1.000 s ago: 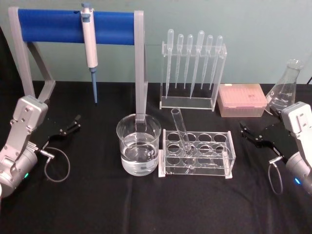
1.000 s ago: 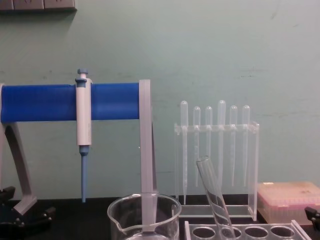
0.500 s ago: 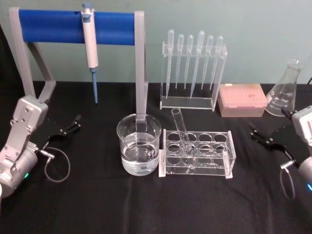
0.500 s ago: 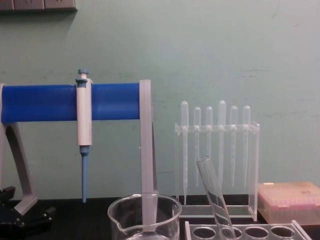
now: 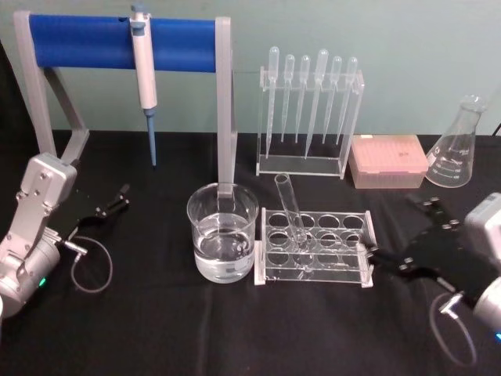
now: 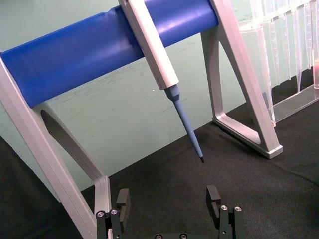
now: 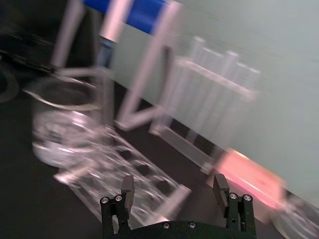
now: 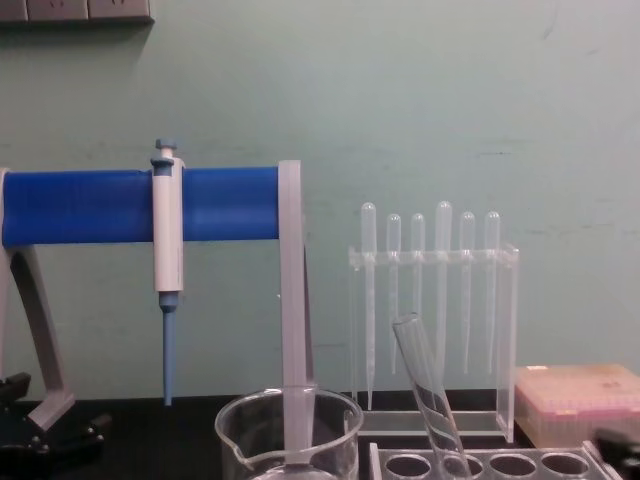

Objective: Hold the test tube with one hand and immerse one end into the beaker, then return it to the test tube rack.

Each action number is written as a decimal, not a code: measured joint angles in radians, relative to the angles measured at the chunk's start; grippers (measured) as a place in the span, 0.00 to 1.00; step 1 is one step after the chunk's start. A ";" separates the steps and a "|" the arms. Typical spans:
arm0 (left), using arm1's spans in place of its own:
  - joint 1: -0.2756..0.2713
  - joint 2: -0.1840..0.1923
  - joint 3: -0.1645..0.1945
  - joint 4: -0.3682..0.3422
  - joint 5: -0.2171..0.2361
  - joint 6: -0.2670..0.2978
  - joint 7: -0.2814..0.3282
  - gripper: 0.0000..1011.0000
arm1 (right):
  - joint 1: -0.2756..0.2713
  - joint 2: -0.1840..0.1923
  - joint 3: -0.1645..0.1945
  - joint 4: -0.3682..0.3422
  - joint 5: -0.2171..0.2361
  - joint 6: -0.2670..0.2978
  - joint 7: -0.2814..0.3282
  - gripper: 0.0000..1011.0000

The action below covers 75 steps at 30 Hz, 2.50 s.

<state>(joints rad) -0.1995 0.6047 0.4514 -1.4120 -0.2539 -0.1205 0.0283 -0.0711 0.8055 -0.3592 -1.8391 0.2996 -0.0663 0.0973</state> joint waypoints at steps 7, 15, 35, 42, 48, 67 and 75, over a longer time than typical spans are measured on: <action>0.000 0.000 0.000 0.000 0.000 0.000 0.000 0.99 | 0.126 -0.089 -0.095 0.025 -0.009 0.040 0.136 0.99; 0.000 0.000 0.000 0.000 0.000 0.000 0.000 0.99 | 0.259 -0.192 -0.165 0.096 -0.050 0.117 0.211 0.99; 0.000 0.000 0.000 0.000 0.000 0.000 0.000 0.99 | 0.320 -0.289 -0.154 0.147 -0.078 0.217 0.259 0.73; 0.000 0.000 0.000 0.000 0.000 0.000 0.000 0.99 | 0.309 -0.300 -0.138 0.145 -0.087 0.221 0.269 0.50; 0.000 0.000 0.000 0.000 0.000 0.000 0.000 0.99 | 0.294 -0.305 -0.119 0.132 -0.090 0.221 0.274 0.34; 0.000 0.000 0.000 0.000 0.000 0.000 0.000 0.99 | 0.195 -0.323 0.050 -0.019 0.089 0.213 0.298 0.22; 0.000 0.000 0.000 0.000 0.000 0.000 0.000 0.99 | 0.212 -0.314 0.066 -0.045 0.147 0.243 0.296 0.22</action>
<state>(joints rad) -0.1995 0.6047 0.4514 -1.4120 -0.2539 -0.1205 0.0283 0.1410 0.4920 -0.2934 -1.8844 0.4467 0.1772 0.3936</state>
